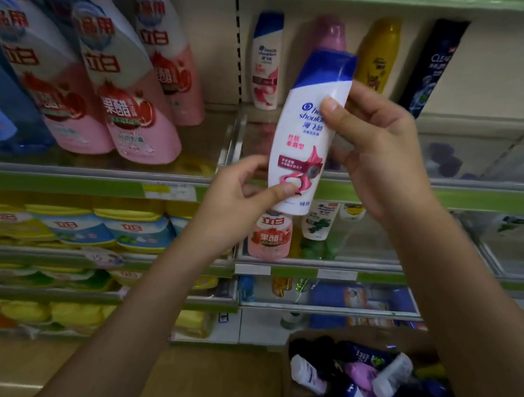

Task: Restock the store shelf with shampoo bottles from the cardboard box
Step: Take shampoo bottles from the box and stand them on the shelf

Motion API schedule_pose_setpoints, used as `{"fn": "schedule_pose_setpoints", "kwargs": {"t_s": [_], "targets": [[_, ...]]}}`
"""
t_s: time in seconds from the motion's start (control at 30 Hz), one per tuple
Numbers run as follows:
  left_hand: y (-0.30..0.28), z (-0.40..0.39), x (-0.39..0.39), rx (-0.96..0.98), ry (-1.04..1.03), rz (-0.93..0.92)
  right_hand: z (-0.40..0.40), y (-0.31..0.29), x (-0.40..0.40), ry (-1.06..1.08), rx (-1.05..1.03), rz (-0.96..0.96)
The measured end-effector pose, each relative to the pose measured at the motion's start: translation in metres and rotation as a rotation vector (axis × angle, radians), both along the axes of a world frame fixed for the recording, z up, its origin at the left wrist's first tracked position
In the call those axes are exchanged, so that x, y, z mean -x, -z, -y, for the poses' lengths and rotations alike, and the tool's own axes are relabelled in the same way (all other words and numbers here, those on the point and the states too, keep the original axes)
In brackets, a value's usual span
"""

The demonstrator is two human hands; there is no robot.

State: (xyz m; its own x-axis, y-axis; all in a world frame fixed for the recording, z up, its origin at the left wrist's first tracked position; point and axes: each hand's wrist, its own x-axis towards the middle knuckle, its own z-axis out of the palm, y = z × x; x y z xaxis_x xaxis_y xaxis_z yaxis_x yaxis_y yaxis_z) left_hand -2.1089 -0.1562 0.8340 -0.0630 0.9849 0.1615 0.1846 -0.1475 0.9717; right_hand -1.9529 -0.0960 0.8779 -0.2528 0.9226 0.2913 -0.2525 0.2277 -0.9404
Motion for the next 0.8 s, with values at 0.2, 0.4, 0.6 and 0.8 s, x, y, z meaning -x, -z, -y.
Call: {"fn": "schedule_pose_setpoints", "kwargs": {"t_s": [0.2, 0.4, 0.6, 0.8], "targets": [[-0.012, -0.050, 0.029, -0.090, -0.039, -0.154, -0.032, -0.008, 0.030, 0.003, -0.069, 0.010], [-0.002, -0.091, 0.051, -0.076, -0.043, -0.265, -0.061, 0.003, 0.052, 0.048, -0.063, 0.055], [0.007, -0.106, 0.062, -0.053, -0.036, -0.259, -0.080, 0.015, 0.063, 0.055, -0.056, 0.083], [0.012, -0.110, 0.067, -0.027, -0.023, -0.256, -0.086, 0.022, 0.066, 0.031, -0.059, 0.073]]}}
